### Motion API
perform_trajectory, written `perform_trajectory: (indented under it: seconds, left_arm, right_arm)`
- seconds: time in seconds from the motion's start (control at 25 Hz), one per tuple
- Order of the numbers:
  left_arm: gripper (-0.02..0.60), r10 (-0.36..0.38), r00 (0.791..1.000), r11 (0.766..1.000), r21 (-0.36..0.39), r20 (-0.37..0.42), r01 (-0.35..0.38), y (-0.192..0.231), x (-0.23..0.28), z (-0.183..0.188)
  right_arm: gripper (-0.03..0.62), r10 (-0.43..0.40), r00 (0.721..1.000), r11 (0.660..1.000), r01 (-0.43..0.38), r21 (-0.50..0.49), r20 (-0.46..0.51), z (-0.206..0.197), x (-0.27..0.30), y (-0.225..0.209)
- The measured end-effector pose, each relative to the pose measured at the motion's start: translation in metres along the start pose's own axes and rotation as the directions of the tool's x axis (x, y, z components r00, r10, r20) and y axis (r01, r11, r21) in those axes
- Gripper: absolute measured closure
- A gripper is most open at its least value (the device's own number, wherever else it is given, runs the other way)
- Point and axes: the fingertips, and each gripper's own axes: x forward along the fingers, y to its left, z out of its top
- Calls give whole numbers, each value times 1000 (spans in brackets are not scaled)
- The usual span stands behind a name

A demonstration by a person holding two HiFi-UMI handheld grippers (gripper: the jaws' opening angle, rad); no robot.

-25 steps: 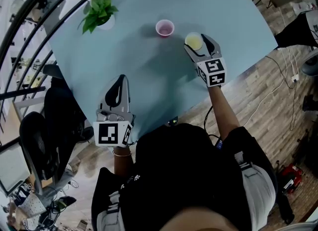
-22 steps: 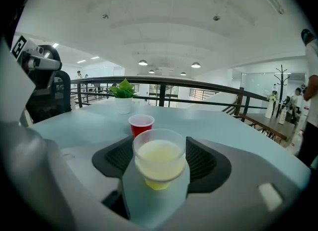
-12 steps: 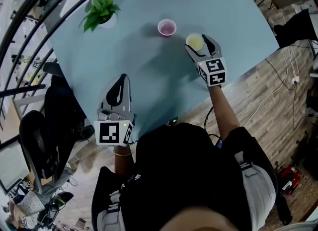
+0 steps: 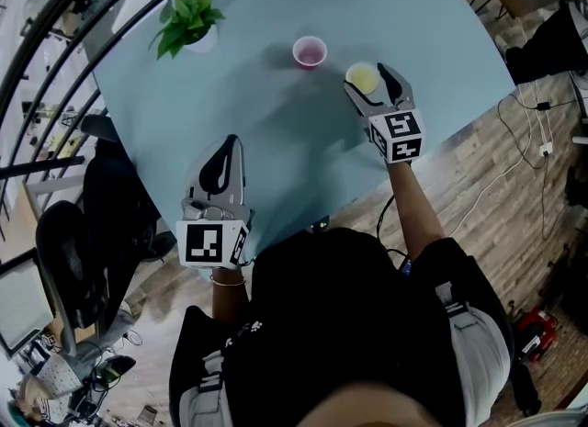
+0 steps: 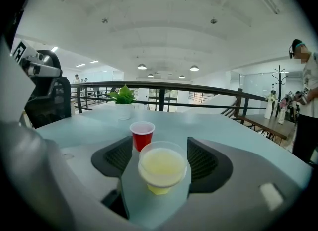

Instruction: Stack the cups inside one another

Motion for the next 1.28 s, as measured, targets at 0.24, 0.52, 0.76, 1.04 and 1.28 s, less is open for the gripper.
perform_trajectory:
  seconds: [0.24, 0.52, 0.76, 1.04, 1.28]
  left_arm:
    - [591, 5, 1000, 1000, 5, 16, -5, -2, -7, 2]
    - [591, 36, 999, 999, 7, 30, -36, 4, -19, 3]
    - [591, 50, 999, 999, 18, 20, -50, 7, -30, 2]
    - [591, 73, 997, 997, 16, 9, -74, 16, -42, -1]
    - [591, 85, 996, 996, 9, -1, -85, 26, -44, -3]
  right_arm:
    - [269, 21, 995, 999, -24, 26, 103, 24, -16, 18]
    - [310, 75, 981, 995, -87, 59, 179, 42, -23, 58]
    - [335, 44, 975, 989, -72, 126, 216, 49, -13, 83]
    - [320, -49, 988, 980, 19, 198, 147, 38, 19, 89]
    - [283, -103, 992, 971, 84, 224, 72, 24, 47, 84]
